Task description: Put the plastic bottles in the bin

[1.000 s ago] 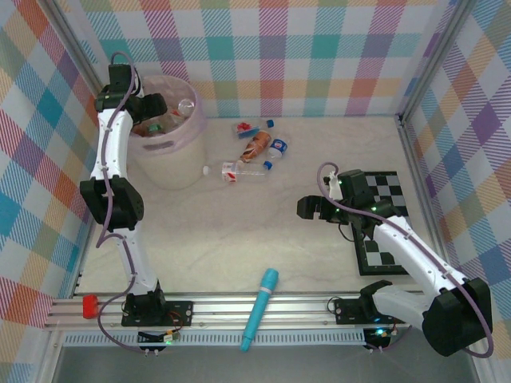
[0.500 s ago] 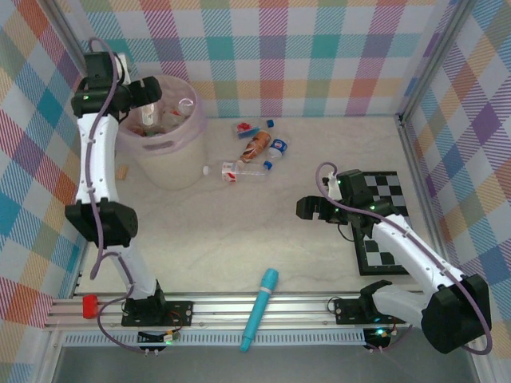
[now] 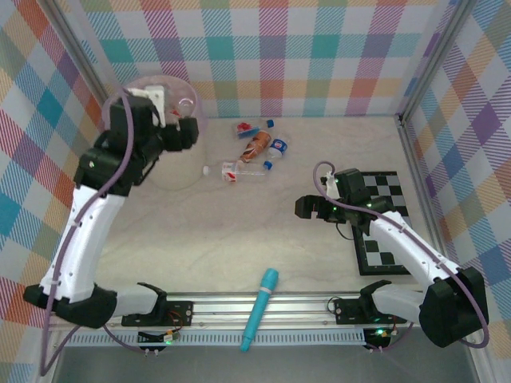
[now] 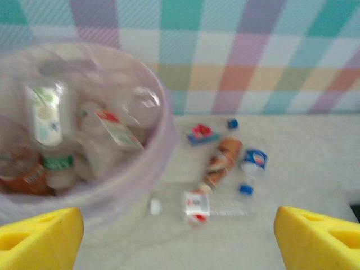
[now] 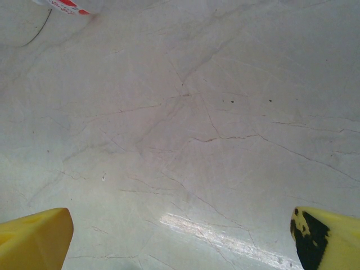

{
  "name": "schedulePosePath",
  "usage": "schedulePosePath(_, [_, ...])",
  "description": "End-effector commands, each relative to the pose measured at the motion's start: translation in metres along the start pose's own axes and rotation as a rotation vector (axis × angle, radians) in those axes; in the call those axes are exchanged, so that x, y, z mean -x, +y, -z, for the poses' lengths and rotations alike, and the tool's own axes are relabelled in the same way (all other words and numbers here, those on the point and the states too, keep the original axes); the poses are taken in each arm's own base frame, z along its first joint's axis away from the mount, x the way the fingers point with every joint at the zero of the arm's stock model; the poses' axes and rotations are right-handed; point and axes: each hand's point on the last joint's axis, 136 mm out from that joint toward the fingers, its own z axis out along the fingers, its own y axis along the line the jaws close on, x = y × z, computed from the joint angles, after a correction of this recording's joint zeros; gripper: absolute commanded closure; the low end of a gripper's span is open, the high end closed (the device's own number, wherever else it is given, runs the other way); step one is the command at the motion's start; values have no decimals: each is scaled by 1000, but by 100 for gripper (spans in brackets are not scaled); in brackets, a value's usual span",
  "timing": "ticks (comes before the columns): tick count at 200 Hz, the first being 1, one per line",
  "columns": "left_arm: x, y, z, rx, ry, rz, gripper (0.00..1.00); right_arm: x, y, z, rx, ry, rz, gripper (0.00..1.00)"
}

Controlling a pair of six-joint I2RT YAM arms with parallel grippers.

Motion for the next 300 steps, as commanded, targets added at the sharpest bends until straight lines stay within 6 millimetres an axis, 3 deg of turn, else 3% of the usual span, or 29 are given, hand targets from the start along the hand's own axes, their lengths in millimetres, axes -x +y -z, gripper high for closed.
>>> schedulePosePath(1, [-38,-15,-15,2,30,81,13,17,8,6,14,-45,13,1])
schedulePosePath(24, [-82,-44,-39,-74,102,143,13,17,7,4,8,-40,8,1])
schedulePosePath(53, [-130,-62,-85,-125,147,356,12,17,8,2,16,-29,-3,1])
schedulePosePath(95, [-155,-63,-144,-83,61,753,10,16,9,7,18,-37,-8,1])
schedulePosePath(158, [-209,-66,-236,77,136,1108,11,7,4,21,-5,-61,-4,1])
schedulePosePath(226, [-230,-41,-288,227,77,1177,11,-5,-2,28,-25,-61,5,1])
schedulePosePath(267, [-245,-44,-314,246,122,1172,11,-8,-6,25,-38,-52,7,1])
schedulePosePath(300, [-260,-46,-322,248,153,1188,22,-7,-8,27,-49,-60,11,1])
